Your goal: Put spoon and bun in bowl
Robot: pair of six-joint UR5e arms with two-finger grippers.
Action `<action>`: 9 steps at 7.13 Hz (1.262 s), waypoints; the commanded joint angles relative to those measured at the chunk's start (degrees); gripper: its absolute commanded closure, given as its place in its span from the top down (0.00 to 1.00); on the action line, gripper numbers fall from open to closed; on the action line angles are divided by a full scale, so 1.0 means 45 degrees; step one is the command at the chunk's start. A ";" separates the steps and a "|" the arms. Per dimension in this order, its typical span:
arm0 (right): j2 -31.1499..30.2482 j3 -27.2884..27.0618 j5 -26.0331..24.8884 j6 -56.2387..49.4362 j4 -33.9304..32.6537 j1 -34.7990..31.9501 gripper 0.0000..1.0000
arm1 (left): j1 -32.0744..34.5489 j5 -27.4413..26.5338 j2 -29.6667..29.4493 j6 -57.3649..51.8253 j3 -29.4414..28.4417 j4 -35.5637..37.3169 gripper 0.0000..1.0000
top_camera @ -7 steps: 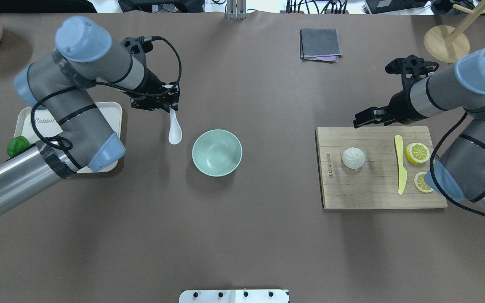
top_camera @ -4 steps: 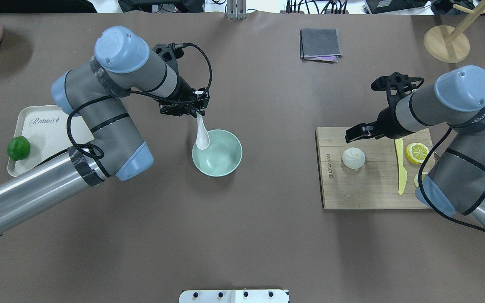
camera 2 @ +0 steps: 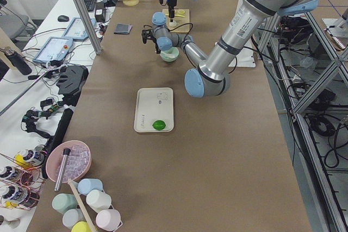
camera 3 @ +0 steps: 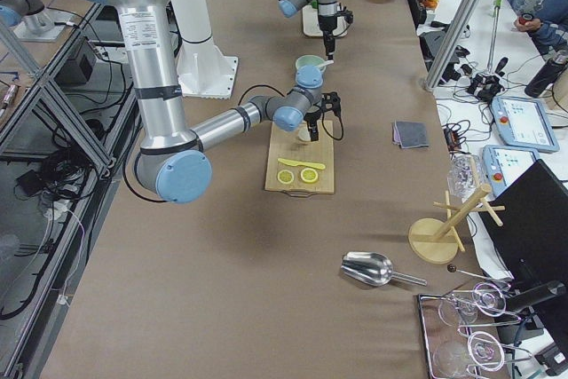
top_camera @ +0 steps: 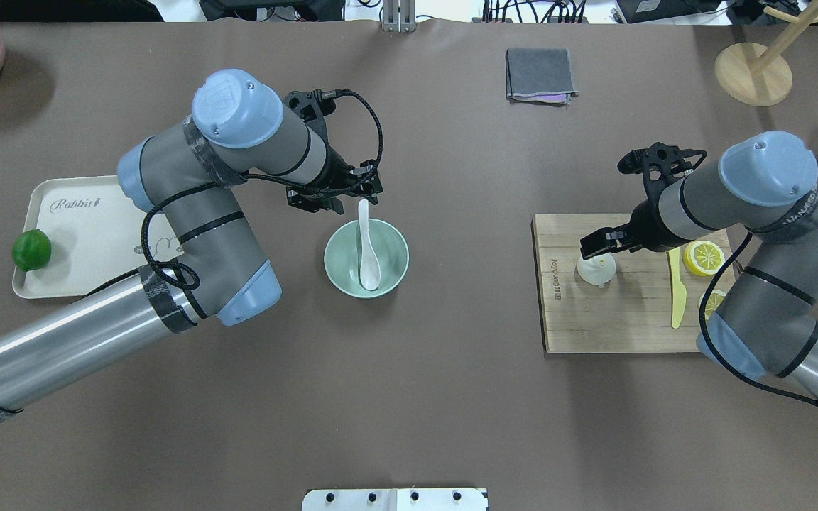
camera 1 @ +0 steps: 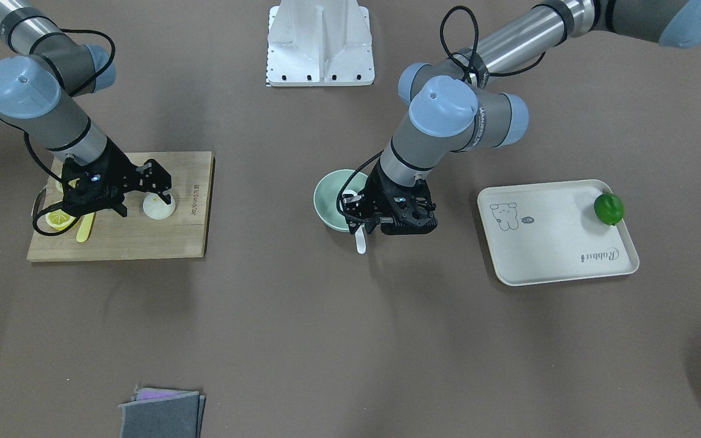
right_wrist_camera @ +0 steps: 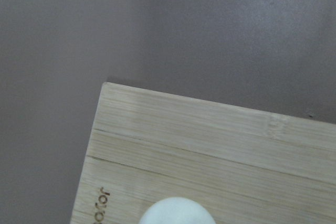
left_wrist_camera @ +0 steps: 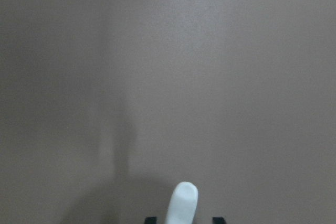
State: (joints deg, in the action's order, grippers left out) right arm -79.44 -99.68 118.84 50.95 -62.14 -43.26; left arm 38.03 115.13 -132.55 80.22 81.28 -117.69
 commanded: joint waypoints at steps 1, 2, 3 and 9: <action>-0.0022 -0.0016 -0.0081 0.0065 0.0000 0.0256 0.51 | -0.0014 -0.0018 -0.0016 0.0024 0.0042 0.0001 0.98; -0.0022 -0.0016 -0.0081 0.0065 0.0000 0.0277 0.28 | -0.0014 -0.0018 0.0003 0.0005 0.0042 0.0001 0.98; -0.0003 0.0023 -0.0081 0.0046 0.0000 0.0315 0.05 | -0.0014 0.0001 0.0003 0.0024 0.0062 0.0001 0.98; 0.2835 -0.0249 -0.0178 0.1365 -0.1338 0.0491 0.00 | 0.3561 0.3341 0.2803 -0.1177 0.2730 0.0157 0.98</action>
State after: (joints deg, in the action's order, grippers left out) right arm -72.91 -100.48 118.42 53.52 -64.38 -41.26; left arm 46.06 121.73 -126.02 78.50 89.21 -117.04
